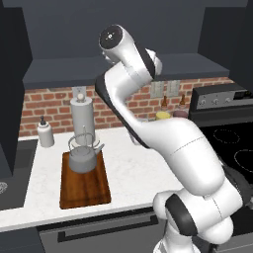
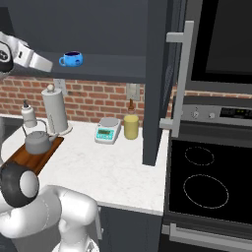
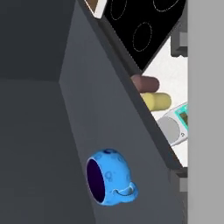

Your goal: Pick the kettle from the counter and place it on the tray. Then pick the mug from the cabinet and place it on the tray. Then close the cabinet doors.

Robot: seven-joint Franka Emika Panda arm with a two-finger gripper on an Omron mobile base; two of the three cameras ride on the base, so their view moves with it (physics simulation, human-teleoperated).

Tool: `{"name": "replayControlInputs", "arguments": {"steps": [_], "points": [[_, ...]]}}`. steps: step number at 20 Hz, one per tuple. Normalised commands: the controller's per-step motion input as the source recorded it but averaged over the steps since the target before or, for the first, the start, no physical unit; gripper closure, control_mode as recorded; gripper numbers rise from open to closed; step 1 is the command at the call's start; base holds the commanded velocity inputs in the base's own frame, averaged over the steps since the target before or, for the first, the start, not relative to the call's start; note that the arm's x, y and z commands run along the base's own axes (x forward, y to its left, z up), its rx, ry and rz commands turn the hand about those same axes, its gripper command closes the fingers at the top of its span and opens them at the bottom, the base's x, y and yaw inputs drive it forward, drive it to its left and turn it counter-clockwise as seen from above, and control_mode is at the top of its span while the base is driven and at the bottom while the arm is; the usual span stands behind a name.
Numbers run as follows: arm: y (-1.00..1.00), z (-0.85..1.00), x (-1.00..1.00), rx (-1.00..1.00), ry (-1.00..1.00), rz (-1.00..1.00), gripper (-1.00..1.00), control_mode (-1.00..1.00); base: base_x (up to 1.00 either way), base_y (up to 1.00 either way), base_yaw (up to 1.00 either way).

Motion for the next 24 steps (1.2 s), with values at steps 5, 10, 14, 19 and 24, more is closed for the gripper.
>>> {"name": "replayControlInputs", "arguments": {"steps": [5, 10, 14, 19, 24], "points": [[0.00, 0.13, 0.16, 0.16, 0.22, -0.02, -1.00, -1.00, 0.00, 0.00, 0.00], [0.03, 0.01, 0.17, 0.09, 0.20, -0.03, -1.00, -1.00, 0.00, 0.00, 0.00], [0.06, 0.00, 0.23, 0.02, 0.04, 0.00, -1.00, -1.00, 0.00, 0.00, 0.00], [0.14, -0.07, 0.15, 0.00, -0.02, 0.00, -1.00, -1.00, 0.00, 0.00, 0.00], [0.20, -0.11, 0.10, 0.00, -0.08, 0.00, -1.00, -1.00, 0.00, 0.00, 0.00]]}}
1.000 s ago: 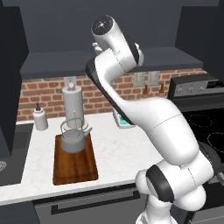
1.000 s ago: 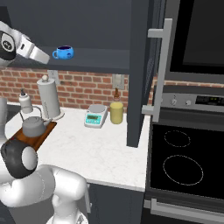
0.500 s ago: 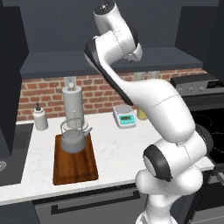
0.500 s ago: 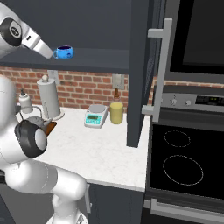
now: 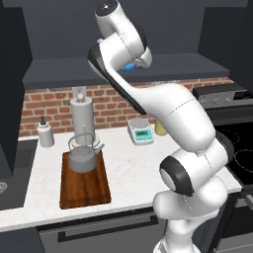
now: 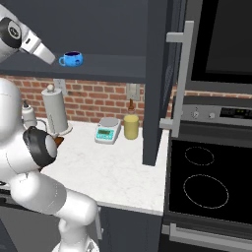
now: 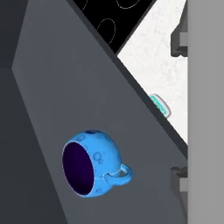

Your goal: Pick the kettle from the counter and place it on the tray. Then pick the mug from the cabinet and place it on the tray. Then close the cabinet doors.

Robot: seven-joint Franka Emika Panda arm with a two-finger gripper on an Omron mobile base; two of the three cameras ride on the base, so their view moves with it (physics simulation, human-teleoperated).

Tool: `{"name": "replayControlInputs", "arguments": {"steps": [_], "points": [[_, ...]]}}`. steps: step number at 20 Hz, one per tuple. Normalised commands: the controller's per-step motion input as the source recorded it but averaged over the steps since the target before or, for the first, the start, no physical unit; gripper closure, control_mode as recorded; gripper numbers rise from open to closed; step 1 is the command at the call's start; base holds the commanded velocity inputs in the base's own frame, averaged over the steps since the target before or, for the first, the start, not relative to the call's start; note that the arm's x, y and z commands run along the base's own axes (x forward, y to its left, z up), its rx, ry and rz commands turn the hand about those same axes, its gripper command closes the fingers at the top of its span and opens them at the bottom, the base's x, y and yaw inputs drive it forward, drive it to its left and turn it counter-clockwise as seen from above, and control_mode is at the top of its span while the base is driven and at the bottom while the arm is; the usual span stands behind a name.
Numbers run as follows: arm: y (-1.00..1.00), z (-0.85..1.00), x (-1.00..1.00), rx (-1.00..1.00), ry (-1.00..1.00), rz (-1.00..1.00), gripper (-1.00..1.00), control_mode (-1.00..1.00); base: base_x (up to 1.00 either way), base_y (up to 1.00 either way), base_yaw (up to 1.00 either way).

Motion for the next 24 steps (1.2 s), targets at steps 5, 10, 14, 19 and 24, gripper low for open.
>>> {"name": "replayControlInputs", "arguments": {"steps": [5, 10, 14, 19, 24], "points": [[0.08, -0.13, 0.05, 0.00, -0.05, 0.00, -1.00, -1.00, 0.00, 0.00, 0.00], [0.00, -0.16, 0.00, 0.00, -0.01, 0.00, -1.00, -1.00, 0.00, 0.00, 0.00], [-0.03, -0.03, 0.07, 0.00, 0.00, 0.00, -1.00, -1.00, 0.00, 0.00, 0.00], [0.00, 0.00, 0.04, 0.00, 0.00, 0.00, -1.00, -1.00, 0.00, 0.00, 0.00], [0.00, 0.00, 0.21, 0.00, 0.00, 0.00, -1.00, -1.00, 0.00, 0.00, 0.00]]}}
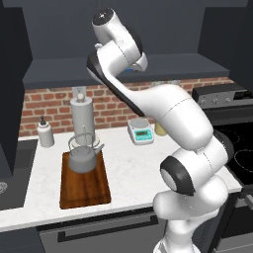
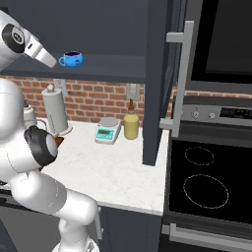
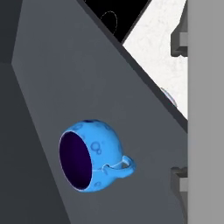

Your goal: Pick the kettle from the counter and place it on the tray. Then pick the mug from the cabinet and place it on the tray. Then close the cabinet doors.

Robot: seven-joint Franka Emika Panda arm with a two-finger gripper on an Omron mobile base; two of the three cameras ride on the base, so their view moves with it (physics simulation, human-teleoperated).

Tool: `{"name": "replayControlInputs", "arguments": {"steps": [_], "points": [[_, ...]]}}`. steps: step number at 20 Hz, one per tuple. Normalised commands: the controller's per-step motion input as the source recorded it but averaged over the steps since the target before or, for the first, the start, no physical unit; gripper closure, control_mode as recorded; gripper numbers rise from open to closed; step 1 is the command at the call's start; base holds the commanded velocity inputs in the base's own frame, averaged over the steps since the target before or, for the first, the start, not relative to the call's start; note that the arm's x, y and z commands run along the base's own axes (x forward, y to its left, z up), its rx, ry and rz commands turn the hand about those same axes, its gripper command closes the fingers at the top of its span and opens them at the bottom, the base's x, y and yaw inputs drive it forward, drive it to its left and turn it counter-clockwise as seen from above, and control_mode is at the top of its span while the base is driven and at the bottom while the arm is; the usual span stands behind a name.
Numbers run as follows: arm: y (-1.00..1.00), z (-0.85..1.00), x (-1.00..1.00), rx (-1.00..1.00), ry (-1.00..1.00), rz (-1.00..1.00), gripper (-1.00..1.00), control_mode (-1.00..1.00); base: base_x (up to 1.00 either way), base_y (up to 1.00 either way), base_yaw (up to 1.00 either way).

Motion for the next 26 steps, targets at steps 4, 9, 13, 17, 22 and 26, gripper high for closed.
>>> {"name": "replayControlInputs", "arguments": {"steps": [4, 9, 13, 17, 22, 26], "points": [[0.00, -0.02, 0.28, 0.00, 0.00, 0.00, -1.00, -1.00, 0.00, 0.00, 0.00], [0.00, -0.05, 0.29, -0.01, 0.00, 0.00, -1.00, -1.00, 0.00, 0.00, 0.00], [0.00, -0.07, 0.23, -0.01, 0.00, 0.00, -1.00, -1.00, 0.00, 0.00, 0.00], [0.05, -0.06, 0.20, 0.00, 0.00, 0.00, -1.00, -1.00, 0.00, 0.00, 0.00], [0.05, -0.01, 0.21, -0.01, 0.00, 0.00, -1.00, -1.00, 0.00, 0.00, 0.00], [0.08, 0.00, 0.20, -0.10, 0.00, -0.03, -1.00, -1.00, 0.00, 0.00, 0.00]]}}
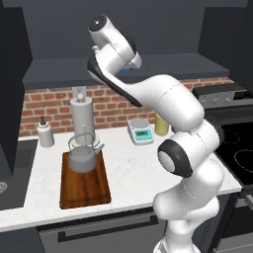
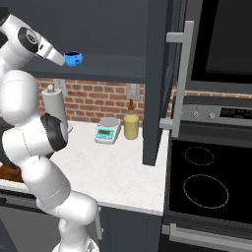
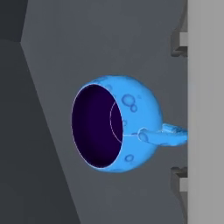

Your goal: Pick the kettle from the counter and place it on the tray. Then pick the mug from the cabinet and place it on the tray. Then close the cabinet doors.

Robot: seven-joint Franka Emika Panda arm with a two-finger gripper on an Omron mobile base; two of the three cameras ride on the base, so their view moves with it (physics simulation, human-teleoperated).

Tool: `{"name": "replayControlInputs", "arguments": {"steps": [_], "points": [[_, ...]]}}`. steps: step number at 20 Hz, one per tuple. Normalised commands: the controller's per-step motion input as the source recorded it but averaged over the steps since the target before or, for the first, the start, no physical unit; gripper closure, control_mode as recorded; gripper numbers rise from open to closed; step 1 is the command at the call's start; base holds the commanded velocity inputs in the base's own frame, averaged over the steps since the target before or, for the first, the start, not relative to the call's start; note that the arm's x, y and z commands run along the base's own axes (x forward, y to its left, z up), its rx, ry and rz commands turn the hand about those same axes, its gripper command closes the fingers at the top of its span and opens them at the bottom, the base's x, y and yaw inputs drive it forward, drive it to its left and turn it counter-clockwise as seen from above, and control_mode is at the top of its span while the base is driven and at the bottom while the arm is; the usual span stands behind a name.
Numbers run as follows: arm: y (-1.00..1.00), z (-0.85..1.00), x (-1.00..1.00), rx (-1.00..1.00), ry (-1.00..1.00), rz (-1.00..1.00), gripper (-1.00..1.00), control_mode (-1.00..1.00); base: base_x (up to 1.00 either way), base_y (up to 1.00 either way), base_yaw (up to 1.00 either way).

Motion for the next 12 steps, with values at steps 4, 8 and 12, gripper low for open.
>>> {"name": "replayControlInputs", "arguments": {"steps": [4, 8, 12], "points": [[0.06, -0.01, 0.16, -0.14, 0.00, -0.06, -1.00, -1.00, 0.00, 0.00, 0.00], [0.04, -0.02, 0.14, -0.11, 0.00, -0.07, -1.00, -1.00, 0.00, 0.00, 0.00], [0.05, 0.00, 0.18, -0.03, 0.00, -0.06, -1.00, -1.00, 0.00, 0.00, 0.00]]}}
